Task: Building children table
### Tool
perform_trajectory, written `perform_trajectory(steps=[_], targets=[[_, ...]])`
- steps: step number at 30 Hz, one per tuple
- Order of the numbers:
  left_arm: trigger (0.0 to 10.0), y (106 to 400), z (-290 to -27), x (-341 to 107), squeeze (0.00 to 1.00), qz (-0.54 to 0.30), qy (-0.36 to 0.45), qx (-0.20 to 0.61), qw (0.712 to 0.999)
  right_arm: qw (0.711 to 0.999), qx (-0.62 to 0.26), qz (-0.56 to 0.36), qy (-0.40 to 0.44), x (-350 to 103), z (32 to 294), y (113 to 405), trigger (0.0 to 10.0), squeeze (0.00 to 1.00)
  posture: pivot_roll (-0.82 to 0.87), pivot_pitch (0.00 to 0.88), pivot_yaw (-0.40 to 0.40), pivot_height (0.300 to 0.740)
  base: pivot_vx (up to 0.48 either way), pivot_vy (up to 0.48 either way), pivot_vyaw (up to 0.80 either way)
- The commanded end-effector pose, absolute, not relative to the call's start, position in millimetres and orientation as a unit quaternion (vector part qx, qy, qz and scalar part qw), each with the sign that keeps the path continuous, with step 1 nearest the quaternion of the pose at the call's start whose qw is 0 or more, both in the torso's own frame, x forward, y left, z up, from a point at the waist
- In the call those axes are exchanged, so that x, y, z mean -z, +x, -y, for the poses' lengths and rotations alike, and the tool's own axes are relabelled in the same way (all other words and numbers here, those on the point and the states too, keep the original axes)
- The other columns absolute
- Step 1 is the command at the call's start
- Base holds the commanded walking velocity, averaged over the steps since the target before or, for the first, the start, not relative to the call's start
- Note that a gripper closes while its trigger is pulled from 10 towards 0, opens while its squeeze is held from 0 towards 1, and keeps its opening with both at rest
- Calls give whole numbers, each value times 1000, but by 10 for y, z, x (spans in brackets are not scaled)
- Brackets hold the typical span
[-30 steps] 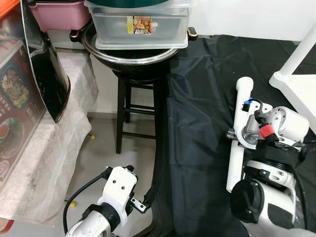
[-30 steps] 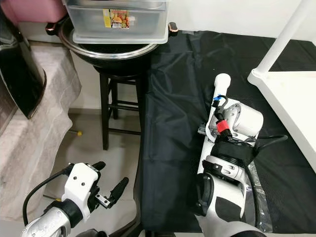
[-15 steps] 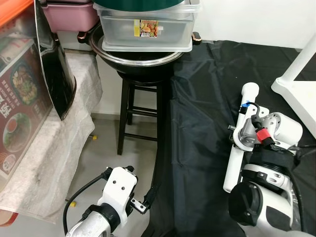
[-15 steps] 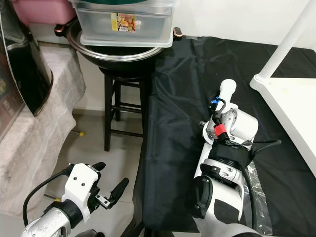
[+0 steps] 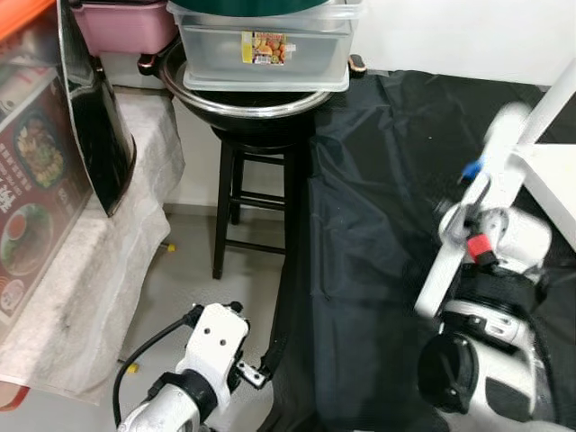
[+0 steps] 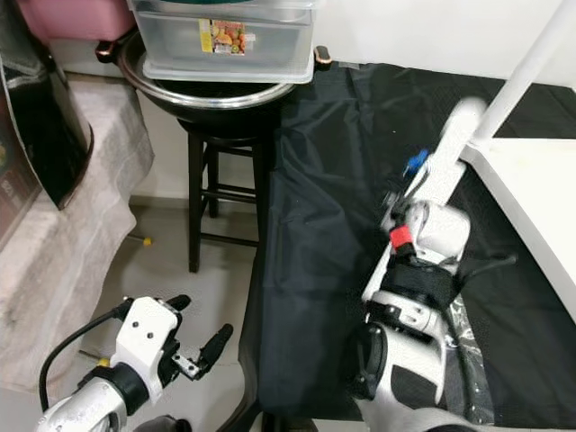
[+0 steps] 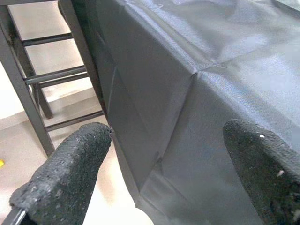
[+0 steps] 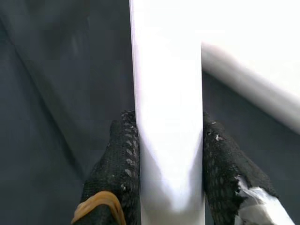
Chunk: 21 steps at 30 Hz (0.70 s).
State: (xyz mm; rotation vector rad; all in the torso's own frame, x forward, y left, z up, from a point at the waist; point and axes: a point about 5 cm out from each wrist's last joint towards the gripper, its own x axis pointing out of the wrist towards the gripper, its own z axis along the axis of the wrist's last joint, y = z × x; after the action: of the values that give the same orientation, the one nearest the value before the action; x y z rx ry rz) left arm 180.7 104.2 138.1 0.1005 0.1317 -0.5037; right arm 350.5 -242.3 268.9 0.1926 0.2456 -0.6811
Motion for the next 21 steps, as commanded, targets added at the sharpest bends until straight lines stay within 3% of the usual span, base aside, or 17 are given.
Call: perform_trajectory(steps=[1, 7, 8, 9, 10, 12, 13, 14, 21], targets=[[10000, 1784, -1039, -1319, 0, -83, 46, 248, 964, 947, 310, -53, 71, -2910, 2333, 3516, 0, 0, 92, 190, -97, 740, 0, 0, 0], [10000, 1788, -1038, -1320, 0, -83, 46, 248, 964, 973, 216, 39, 69, -3160, 2096, 3552, 0, 0, 91, 186, -95, 740, 0, 0, 0], [10000, 1787, -1038, -1317, 0, -83, 46, 248, 964, 979, 176, 88, 45, -3285, 1991, 3529, 0, 0, 92, 180, -95, 740, 0, 0, 0], [10000, 1786, -1036, -1314, 0, -83, 45, 248, 964, 982, 131, 139, -4, -3405, 1850, 3488, 4000, 0, 94, 173, -98, 740, 0, 0, 0], [10000, 1786, -1034, -1312, 0, -83, 45, 248, 964, 980, 101, 168, -38, -3464, 1748, 3457, 5882, 0, 94, 173, -98, 740, 0, 0, 0], [10000, 1786, -1034, -1312, 0, -83, 45, 248, 964, 980, 101, 168, -38, -3464, 1748, 3457, 5882, 0, 94, 173, -98, 740, 0, 0, 0], [10000, 1785, -1034, -1311, 0, -83, 45, 248, 964, 980, 56, 191, -20, -3501, 1639, 3413, 10000, 0, 94, 171, -100, 740, 0, 0, 0], [10000, 1787, -1034, -1312, 0, -80, 47, 247, 965, 971, -4, 237, -18, -3542, 1490, 3314, 10000, 0, 96, 160, -100, 740, 0, 0, 0], [10000, 1796, -1040, -1315, 0, -73, 54, 241, 966, 962, -69, 265, -16, -3497, 1333, 3185, 10000, 0, 100, 146, -102, 740, 0, 0, 0]])
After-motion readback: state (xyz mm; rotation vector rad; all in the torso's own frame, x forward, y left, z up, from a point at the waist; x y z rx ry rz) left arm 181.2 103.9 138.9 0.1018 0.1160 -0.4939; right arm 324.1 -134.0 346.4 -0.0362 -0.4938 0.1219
